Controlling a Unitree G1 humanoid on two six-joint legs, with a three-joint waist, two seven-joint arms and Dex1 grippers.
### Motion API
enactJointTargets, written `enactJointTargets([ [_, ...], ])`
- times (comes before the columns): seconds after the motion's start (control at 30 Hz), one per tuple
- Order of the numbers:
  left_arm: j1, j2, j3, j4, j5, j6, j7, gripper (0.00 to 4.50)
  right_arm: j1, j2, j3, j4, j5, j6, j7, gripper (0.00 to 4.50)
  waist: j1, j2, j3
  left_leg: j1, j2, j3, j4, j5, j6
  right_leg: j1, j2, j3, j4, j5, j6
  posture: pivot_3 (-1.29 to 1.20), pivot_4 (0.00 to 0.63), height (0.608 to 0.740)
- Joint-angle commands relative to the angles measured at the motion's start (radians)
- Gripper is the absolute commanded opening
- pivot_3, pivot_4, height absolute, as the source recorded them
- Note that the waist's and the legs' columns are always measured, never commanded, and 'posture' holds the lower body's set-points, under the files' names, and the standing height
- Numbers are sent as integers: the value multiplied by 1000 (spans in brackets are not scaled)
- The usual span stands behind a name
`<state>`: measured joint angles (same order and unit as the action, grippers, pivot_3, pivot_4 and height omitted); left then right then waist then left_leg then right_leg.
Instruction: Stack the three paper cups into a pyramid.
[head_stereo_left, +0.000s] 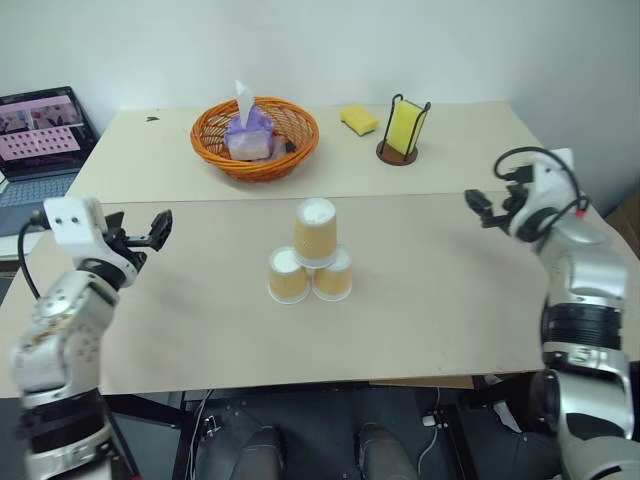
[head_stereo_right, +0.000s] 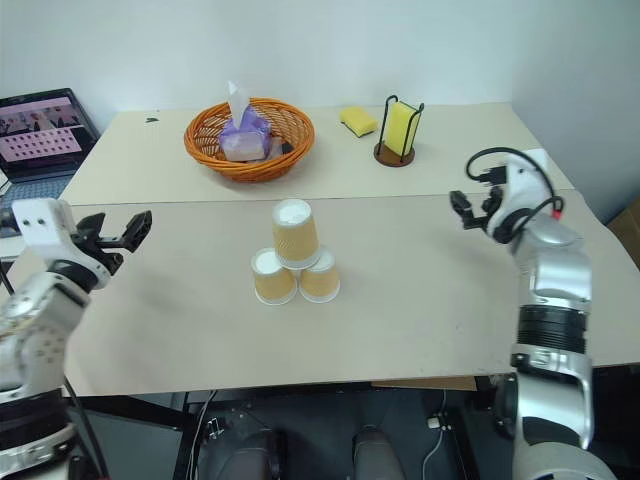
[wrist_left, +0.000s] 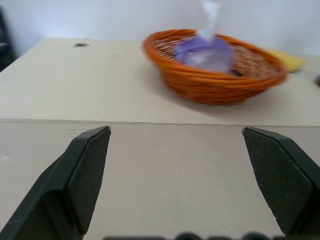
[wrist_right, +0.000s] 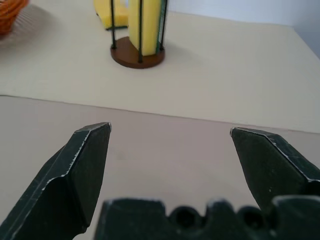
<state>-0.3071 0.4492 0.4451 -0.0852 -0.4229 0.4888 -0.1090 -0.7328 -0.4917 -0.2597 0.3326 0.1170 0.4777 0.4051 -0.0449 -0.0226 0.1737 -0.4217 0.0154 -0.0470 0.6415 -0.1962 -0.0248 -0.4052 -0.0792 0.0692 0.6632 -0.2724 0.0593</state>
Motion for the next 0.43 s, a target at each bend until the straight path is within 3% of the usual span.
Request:
enactJointTargets([
  [0.03,-29,-57,23,116,116,-181,131,4500,22,21,17,35,-32,-131,-64,4462,4,0,0,-1,0,0,0,0,0,0,-1,0,0,0,0,0,150,732],
  [0.13,-49,-101,33,198,145,-266,186,4500,51,38,22,52,-38,-175,-100,4462,15,0,0,-2,-2,-1,1,0,0,-1,-3,-2,0,0,0,0,150,732],
  [0.43,-84,-103,24,311,173,-388,206,4500,82,42,22,62,-18,-188,-133,4462,21,-1,-1,-1,-2,-1,1,1,-1,0,-3,-2,0,0,0,0,150,732],
])
